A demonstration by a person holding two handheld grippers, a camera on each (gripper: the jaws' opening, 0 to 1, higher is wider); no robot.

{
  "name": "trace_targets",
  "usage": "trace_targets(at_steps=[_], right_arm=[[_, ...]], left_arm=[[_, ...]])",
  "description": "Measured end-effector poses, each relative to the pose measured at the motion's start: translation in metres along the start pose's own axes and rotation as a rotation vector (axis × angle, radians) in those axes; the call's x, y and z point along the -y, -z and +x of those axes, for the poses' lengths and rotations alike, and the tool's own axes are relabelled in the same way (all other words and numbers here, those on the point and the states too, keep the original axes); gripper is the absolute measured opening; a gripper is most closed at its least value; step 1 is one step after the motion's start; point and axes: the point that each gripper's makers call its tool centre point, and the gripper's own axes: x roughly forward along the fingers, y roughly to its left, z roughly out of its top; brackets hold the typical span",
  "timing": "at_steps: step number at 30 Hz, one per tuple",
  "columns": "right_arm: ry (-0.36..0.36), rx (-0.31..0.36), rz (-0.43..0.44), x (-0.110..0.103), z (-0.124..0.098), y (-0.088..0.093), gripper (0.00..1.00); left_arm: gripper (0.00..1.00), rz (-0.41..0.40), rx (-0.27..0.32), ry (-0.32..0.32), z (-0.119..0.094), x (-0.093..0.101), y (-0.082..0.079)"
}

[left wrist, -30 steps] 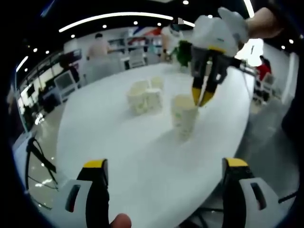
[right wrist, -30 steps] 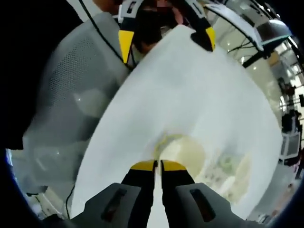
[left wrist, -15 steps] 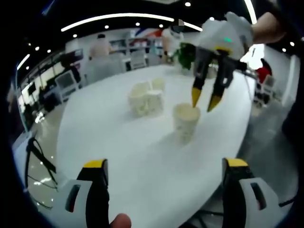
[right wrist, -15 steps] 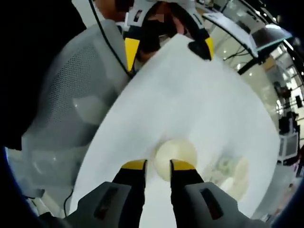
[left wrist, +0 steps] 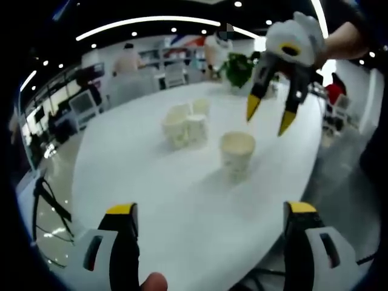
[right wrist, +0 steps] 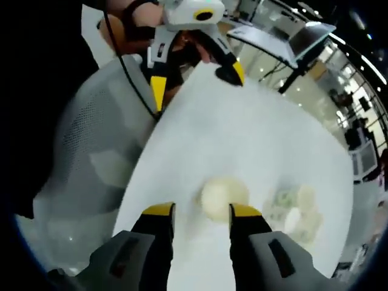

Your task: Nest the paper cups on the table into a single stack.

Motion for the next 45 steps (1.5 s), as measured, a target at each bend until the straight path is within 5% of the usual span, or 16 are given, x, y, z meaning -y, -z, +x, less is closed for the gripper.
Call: trace_targets(at_steps=[20,28,36,41,45], right_arm=[[0.137,0.137,0.200,0.009,-0.018,-0.004,0.69],[0.278,0.249,0.422,0.031,-0.035,0.010,0.82],[0.436,0.334,0.696,0.055,-0.059,0.048,0.92],[0.487,0.412,0.759,0.063,-0.067,0.052,1.00],[0.488,0.383,0.751,0.060,-0.064,0.056,1.00]], left_arm=[[0.99,0.006,-0.014,-0.008,-0.005,0.004,0.003],[0.99,-0.003,-0.013,-0.006,-0.006,0.007,0.006],[0.99,0.002,-0.022,0.002,-0.005,0.008,0.007],[0.99,0.007,-0.023,0.009,-0.003,0.009,0.005],[0.99,0.011,-0.019,0.013,-0.002,0.008,0.002]])
